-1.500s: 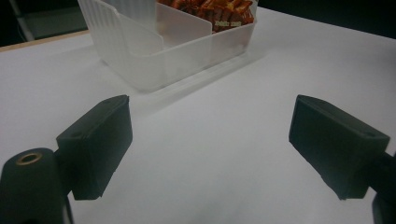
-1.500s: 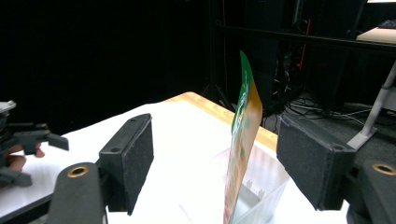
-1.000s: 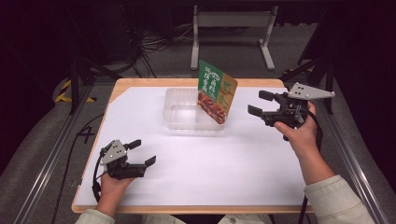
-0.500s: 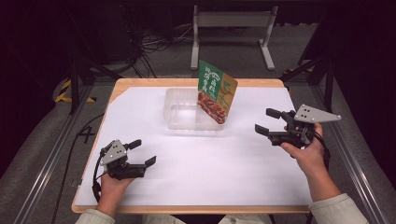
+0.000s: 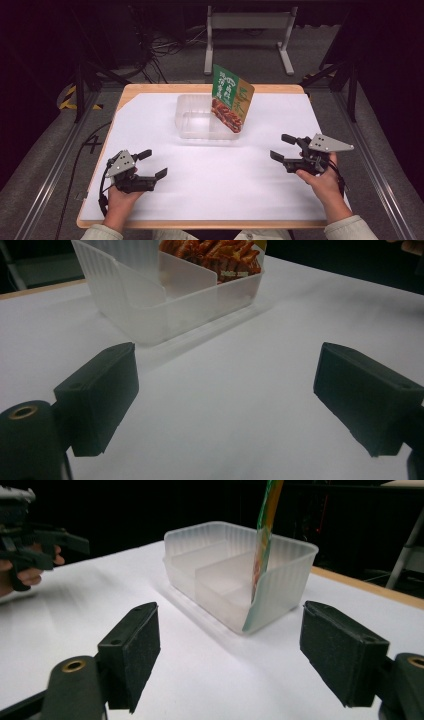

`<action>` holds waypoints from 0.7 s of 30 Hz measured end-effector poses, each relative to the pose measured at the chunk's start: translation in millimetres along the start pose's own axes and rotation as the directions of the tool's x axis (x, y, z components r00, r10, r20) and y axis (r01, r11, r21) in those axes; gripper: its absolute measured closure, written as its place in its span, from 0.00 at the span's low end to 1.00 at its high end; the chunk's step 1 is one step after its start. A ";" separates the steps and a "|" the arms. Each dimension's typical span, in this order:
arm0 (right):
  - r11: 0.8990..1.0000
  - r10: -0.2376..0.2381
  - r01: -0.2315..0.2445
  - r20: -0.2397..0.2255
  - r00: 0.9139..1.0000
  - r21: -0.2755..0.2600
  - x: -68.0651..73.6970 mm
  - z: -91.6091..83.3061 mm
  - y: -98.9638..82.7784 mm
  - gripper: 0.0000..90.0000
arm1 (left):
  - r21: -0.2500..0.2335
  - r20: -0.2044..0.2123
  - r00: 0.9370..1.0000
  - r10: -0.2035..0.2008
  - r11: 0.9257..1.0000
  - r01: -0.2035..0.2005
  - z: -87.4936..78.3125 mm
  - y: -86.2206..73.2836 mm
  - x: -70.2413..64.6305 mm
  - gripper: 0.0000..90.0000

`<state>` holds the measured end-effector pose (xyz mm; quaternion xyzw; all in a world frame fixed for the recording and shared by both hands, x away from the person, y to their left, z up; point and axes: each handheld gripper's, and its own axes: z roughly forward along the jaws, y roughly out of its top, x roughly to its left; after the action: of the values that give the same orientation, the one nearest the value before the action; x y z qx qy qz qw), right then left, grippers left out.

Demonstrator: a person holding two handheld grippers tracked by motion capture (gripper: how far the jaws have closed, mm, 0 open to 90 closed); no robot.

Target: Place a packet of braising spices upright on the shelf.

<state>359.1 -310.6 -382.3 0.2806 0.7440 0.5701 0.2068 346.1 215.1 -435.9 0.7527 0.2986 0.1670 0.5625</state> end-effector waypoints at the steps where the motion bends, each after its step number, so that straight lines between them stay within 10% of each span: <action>1: 1.000 0.001 -0.001 0.000 1.000 0.003 0.2 0.4 -2.8 0.27 | -0.001 0.002 1.000 -0.001 1.000 0.001 0.1 0.0 -0.1 0.13; 21: 0.997 0.002 -0.005 0.033 0.999 0.079 4.3 9.9 -50.5 0.27 | -0.002 0.014 1.000 -0.003 1.000 0.003 -0.6 1.0 -0.3 0.12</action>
<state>352.9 -310.3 -433.6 0.2991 0.7621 0.5358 0.2067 345.8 215.1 -434.7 0.7528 0.2955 0.1615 0.5657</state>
